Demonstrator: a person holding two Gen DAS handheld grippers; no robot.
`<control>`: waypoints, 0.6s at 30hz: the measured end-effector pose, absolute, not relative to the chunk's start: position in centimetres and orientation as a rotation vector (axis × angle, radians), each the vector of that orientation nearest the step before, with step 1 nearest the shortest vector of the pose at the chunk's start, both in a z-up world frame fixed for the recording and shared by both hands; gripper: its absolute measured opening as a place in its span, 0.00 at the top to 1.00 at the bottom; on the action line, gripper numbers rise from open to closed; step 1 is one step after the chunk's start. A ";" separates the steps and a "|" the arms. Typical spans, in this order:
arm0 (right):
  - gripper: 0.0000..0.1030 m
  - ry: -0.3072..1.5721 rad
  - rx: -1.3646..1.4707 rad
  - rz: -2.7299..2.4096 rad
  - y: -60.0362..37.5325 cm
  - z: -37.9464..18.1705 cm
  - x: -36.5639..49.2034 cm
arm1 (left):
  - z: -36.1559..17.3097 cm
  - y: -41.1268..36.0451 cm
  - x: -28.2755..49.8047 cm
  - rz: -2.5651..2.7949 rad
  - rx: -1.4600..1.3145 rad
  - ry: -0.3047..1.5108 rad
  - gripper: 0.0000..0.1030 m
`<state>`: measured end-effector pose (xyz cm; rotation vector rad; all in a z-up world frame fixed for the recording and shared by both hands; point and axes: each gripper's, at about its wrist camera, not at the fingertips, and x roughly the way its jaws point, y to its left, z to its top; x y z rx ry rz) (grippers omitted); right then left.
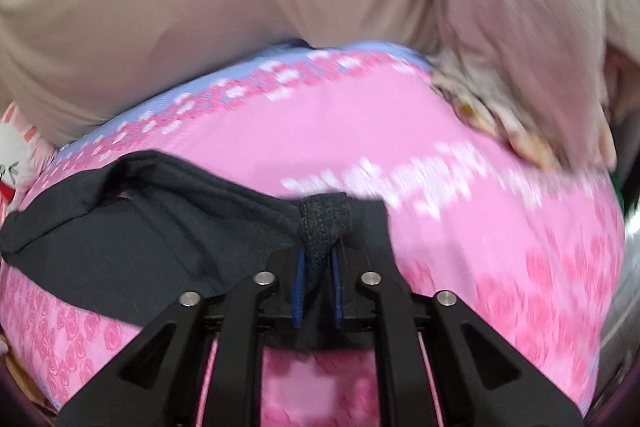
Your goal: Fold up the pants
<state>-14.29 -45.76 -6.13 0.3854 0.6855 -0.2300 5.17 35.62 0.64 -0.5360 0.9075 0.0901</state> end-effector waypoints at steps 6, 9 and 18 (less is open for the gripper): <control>0.34 0.572 0.469 -0.233 -44.9 -5.8 -17.2 | 0.6 35.9 4.9 0.065 -0.784 0.834 0.19; 0.34 0.557 0.478 -0.222 -43.8 -6.0 -17.9 | -1.0 35.2 6.9 0.058 -0.852 0.907 0.19; 0.32 0.530 0.531 -0.243 -44.5 -6.4 -18.5 | 0.6 36.2 7.3 0.041 -0.882 0.950 1.00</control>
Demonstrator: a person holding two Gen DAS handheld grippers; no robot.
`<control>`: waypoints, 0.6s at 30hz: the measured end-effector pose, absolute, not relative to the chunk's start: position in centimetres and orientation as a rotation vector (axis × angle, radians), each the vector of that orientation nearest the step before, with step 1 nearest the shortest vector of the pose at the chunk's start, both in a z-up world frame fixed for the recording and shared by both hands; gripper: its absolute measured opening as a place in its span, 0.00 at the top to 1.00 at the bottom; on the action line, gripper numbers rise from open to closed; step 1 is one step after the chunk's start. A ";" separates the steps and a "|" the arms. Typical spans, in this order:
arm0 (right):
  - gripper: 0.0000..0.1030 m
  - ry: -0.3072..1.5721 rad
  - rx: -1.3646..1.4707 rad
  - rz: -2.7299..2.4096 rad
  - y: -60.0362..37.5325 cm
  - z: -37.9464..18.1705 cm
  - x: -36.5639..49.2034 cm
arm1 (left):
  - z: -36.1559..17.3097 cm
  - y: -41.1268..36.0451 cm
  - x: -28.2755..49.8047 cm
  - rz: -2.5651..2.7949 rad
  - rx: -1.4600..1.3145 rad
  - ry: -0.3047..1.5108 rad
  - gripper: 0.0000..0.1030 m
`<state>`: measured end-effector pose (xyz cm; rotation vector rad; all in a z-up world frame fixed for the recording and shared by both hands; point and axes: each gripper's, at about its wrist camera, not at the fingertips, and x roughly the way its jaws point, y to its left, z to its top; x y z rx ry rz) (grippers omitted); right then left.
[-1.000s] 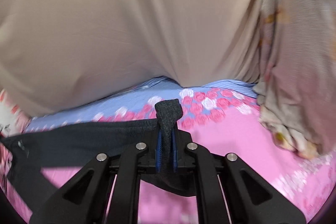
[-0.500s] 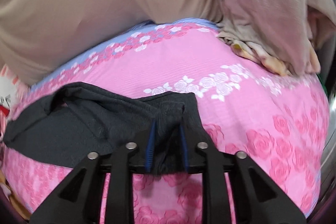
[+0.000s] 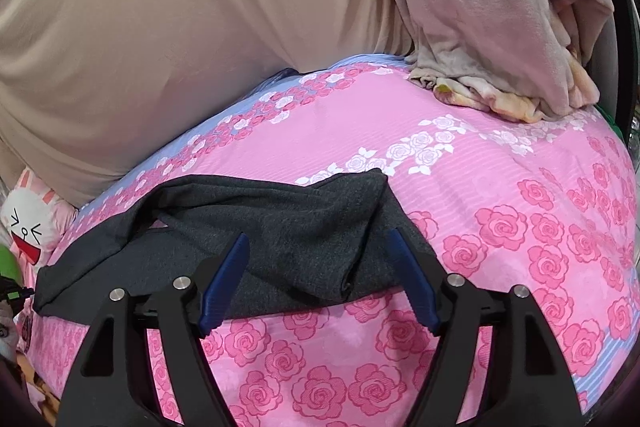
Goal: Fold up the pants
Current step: 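Carry the folded leg end with the left tool and lay it down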
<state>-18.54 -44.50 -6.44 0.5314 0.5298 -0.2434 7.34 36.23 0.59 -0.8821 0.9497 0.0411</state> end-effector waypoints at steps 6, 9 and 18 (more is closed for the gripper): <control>0.31 0.557 0.460 -0.256 -43.4 -6.5 -17.8 | -0.2 37.0 4.3 0.044 -0.938 0.936 0.29; 0.31 0.590 0.396 -0.270 -42.4 -6.5 -17.1 | -1.8 37.3 5.1 0.031 -0.992 0.949 0.29; 0.30 0.604 0.369 -0.309 -42.2 -6.7 -16.9 | -3.5 36.6 8.6 0.021 -0.988 1.015 0.94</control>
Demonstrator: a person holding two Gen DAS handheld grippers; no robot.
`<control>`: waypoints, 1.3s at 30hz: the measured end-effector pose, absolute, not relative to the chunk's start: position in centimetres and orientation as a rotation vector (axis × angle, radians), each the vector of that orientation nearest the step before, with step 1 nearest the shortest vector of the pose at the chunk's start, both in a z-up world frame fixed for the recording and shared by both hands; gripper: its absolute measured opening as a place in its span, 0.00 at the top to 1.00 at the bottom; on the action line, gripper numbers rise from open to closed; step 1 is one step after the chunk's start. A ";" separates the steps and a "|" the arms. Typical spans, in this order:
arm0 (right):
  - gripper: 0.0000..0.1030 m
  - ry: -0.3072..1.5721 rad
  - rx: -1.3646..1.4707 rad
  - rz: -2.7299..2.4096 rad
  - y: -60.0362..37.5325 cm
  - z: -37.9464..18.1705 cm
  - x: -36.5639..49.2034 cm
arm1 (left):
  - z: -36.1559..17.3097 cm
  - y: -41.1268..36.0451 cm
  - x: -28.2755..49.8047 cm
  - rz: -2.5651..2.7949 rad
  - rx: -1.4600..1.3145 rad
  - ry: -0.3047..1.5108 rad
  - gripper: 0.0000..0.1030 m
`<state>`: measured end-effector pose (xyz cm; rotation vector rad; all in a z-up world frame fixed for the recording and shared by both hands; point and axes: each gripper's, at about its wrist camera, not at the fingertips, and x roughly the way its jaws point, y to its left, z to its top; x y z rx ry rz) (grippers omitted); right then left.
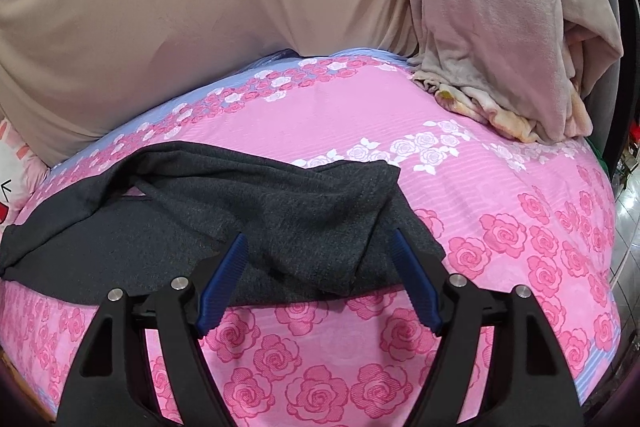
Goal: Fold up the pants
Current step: 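Carry the folded leg end with the left tool and lay it down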
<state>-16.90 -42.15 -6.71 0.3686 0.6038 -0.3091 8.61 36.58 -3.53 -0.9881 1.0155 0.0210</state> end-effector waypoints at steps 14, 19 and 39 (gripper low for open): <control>0.28 0.584 0.427 -0.322 -42.8 -6.7 -17.4 | -2.0 38.7 5.4 0.101 -0.755 1.041 0.94; 0.25 0.528 0.642 -0.149 -41.8 -5.5 -18.3 | -2.2 39.2 5.9 0.102 -0.776 1.035 0.93; 0.97 0.472 0.570 0.001 -38.5 2.1 -10.7 | -1.7 39.2 6.8 0.136 -0.686 1.123 0.92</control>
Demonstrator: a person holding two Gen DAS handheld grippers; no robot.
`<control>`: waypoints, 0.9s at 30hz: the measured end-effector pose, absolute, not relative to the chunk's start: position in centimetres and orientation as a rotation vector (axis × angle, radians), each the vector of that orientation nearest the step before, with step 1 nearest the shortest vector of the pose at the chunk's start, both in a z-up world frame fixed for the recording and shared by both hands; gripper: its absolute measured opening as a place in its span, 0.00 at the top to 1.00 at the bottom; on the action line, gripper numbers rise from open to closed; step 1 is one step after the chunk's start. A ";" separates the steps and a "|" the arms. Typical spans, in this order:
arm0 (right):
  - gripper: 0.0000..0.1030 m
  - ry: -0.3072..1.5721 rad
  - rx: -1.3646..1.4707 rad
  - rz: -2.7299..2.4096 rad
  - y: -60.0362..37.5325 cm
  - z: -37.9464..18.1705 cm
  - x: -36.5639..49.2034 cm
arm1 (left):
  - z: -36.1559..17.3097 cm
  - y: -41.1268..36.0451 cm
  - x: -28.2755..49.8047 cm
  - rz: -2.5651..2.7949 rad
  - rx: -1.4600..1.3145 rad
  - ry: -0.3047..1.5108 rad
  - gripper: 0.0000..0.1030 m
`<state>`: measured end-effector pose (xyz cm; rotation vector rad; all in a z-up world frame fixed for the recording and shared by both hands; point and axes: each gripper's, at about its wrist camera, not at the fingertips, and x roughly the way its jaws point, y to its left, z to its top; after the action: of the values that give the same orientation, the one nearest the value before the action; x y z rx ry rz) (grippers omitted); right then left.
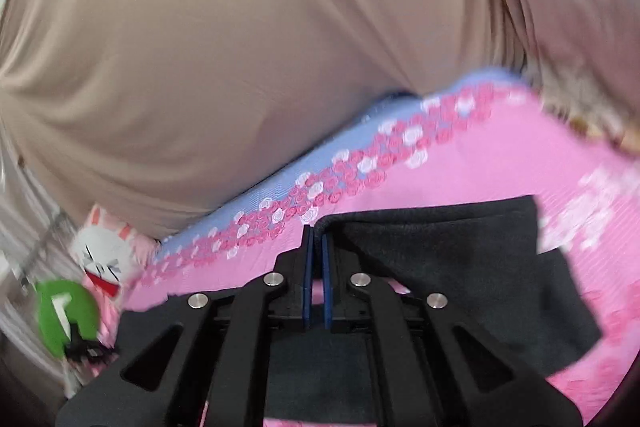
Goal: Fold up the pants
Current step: 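Carry the folded leg end with the left tool and lay it down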
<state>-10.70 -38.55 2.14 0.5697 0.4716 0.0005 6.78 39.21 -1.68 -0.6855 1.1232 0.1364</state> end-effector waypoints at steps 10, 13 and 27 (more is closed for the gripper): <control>0.34 0.722 0.642 -0.110 -40.3 -8.6 -15.1 | -2.1 39.0 7.1 0.146 -0.660 1.143 0.91; 0.18 0.645 0.712 -0.090 -42.2 -7.8 -15.4 | -2.2 39.1 7.1 0.146 -0.669 1.141 0.90; 0.98 0.473 0.582 -0.261 -44.2 -1.2 -15.6 | -2.3 38.6 7.1 0.178 -0.634 1.140 0.88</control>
<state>-15.55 -44.17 -1.21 0.5825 0.4726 -0.2609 7.12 38.61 -2.35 -0.6343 1.1402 0.1779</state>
